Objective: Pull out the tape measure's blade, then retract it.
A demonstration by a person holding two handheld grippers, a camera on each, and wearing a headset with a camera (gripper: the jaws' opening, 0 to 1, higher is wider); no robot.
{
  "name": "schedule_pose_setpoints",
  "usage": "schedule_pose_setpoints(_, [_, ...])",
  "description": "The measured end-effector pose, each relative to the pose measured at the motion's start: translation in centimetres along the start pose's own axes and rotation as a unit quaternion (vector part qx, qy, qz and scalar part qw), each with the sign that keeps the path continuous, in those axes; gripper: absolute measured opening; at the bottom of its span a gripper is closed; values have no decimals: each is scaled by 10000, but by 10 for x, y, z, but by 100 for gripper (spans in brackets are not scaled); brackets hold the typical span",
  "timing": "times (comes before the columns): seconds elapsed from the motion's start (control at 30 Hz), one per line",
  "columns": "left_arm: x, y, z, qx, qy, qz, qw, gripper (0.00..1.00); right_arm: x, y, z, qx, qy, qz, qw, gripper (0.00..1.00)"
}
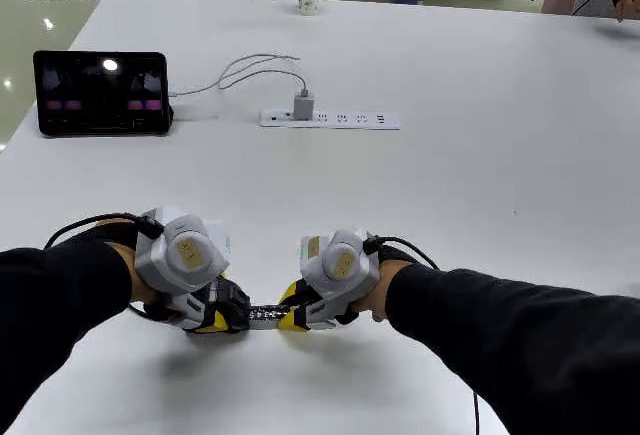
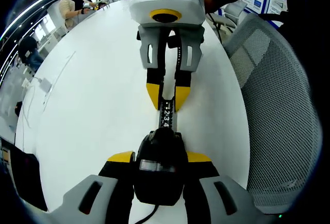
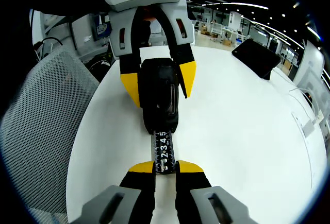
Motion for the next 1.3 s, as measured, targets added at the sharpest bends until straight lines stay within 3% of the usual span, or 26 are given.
schedule_pose_setpoints(1.3, [-2,-1,0,24,-7,-19,10000,30,-14,-18,-1,-29,13,61,10000,10])
Point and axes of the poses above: the centre of the closed fingertips' face, and the gripper's own axes: y roughly forward along the fingers, z roughly to its left, x roughly out of its top, the point moved 6 cm from there along -y, roughly backward along the fingers, and after that the axes turned 7 degrees about -z, right-handed, at the moved point
